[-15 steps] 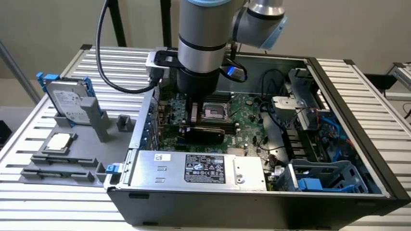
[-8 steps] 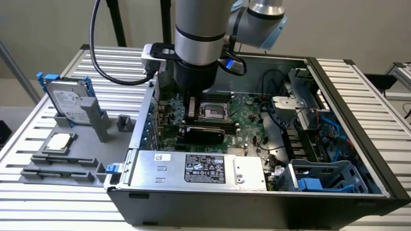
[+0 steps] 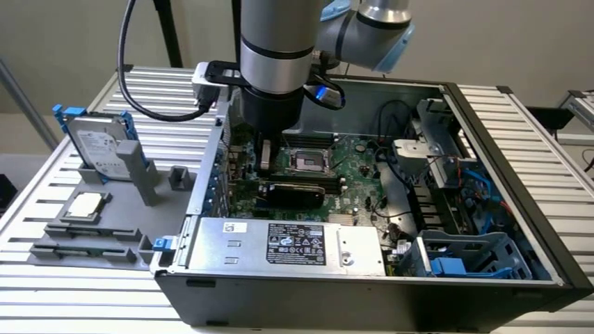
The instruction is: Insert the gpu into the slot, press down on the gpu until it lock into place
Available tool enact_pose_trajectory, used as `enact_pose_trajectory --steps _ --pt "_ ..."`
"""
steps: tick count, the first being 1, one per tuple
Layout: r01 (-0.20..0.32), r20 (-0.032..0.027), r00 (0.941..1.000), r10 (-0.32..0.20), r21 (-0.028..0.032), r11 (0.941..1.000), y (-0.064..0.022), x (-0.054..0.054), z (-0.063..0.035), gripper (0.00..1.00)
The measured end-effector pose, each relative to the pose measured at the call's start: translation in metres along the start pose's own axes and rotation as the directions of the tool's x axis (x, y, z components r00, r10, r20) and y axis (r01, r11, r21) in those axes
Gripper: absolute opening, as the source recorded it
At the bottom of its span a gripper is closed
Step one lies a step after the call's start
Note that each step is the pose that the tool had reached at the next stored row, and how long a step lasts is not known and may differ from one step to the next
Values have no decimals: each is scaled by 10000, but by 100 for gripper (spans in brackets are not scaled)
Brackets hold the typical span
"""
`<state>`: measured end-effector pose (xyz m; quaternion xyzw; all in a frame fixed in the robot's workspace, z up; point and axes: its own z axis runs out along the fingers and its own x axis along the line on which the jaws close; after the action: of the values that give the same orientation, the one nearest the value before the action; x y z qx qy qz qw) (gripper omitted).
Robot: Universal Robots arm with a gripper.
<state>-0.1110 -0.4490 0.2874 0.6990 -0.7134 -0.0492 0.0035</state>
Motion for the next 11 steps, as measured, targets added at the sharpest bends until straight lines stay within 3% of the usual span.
enact_pose_trajectory --steps 3,8,11 --pt "32 -130 9999 -33 -107 9999 13 0 2 11" --pt "78 -410 9991 -91 -313 9995 36 1 4 11" --pt "76 -491 9987 -101 -518 9986 73 1 5 11"
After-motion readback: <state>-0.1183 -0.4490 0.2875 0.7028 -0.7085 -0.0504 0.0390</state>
